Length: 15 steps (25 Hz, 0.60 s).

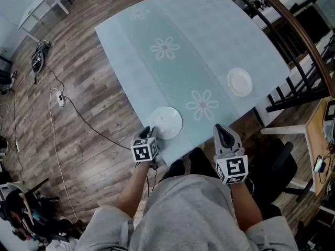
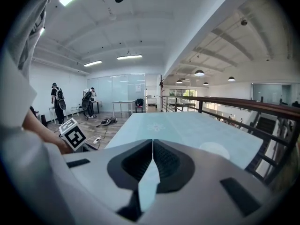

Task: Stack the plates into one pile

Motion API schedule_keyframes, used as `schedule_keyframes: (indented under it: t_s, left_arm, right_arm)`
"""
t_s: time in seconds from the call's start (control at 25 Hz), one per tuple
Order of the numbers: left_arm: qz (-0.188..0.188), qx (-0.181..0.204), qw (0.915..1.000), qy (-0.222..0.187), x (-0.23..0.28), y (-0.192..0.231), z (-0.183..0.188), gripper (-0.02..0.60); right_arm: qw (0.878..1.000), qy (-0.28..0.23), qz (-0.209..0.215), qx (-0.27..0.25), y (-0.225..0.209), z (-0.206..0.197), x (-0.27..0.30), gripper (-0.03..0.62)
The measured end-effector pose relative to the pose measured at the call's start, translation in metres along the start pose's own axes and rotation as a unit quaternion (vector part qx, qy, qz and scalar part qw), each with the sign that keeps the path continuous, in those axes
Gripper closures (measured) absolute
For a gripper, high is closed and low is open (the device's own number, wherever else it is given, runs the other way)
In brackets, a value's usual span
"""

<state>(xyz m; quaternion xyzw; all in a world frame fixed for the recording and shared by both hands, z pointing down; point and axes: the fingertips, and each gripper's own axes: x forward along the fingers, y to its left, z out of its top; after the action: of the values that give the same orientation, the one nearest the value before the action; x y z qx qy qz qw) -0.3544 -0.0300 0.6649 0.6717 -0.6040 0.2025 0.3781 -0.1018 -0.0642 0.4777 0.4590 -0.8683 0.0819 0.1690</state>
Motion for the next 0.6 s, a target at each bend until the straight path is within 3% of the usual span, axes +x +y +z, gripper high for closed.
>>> schedule_keyframes:
  t_s: [0.44, 0.6]
  left_arm:
    - [-0.038, -0.033, 0.9986, 0.019, 0.007, -0.002, 0.003, 0.483]
    - [-0.048, -0.059, 0.9971, 0.009, 0.004, -0.003, 0.011, 0.51]
  right_arm:
    - [0.999, 0.004, -0.03, 0.011, 0.015, -0.012, -0.022, 0.566]
    - [1.0, 0.003, -0.027, 0.007, 0.021, -0.01, -0.019, 0.566]
